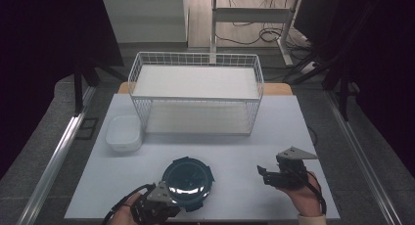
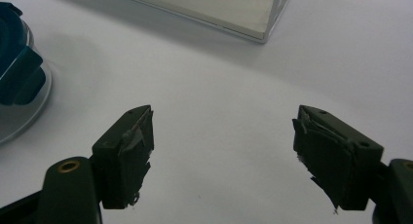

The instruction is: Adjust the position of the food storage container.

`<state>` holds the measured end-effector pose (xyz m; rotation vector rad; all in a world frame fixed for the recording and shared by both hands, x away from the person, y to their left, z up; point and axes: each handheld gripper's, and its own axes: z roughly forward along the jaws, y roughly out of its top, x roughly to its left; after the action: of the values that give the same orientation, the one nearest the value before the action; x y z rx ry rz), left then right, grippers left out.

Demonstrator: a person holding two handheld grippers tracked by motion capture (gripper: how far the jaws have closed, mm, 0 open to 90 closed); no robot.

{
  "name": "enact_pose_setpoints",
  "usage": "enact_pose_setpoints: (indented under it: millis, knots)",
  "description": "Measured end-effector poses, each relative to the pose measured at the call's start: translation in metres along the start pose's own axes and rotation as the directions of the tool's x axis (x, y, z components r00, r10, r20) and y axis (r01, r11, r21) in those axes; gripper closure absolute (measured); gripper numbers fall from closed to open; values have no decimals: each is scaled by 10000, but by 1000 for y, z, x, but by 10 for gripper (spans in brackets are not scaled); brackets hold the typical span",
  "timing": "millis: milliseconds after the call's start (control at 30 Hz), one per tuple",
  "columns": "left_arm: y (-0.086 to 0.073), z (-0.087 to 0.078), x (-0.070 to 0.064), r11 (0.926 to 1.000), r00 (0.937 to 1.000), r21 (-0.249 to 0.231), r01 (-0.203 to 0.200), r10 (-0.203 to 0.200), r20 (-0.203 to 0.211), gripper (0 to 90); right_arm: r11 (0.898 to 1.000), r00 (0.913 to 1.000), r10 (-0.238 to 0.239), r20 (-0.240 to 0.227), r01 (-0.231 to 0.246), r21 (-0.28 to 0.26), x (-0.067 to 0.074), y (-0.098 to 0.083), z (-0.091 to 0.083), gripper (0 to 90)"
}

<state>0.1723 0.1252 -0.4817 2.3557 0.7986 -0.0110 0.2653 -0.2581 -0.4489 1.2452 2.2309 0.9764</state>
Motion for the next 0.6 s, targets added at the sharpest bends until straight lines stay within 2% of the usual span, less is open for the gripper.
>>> enact_pose_setpoints:
  millis: [233, 333, 433, 467, 600]
  knots:
    - [1, 4, 7, 9983, 9993, -440, 373, -375, -31, 900, 9999, 9999, -84, 109, 85, -98, 3, 1, 0, 223]
    - [4, 5, 12, 9978, 9991, -549, 383, -391, -135, 900, 9999, 9999, -75, 117, 77, -145, 3, 1, -1, 223]
    - [11, 7, 21, 9979, 9991, -483, 426, -428, -45, 900, 9999, 9999, -59, 120, 61, -119, 2, 1, 0, 224]
    - [17, 9, 27, 9979, 9987, -453, 469, -477, -162, 900, 9999, 9999, -49, 119, 50, -94, 3, 1, 1, 224]
    - [25, 13, 37, 9969, 9979, -542, 574, -589, -262, 900, 9999, 9999, -90, 85, 91, -111, 4, 1, -1, 225]
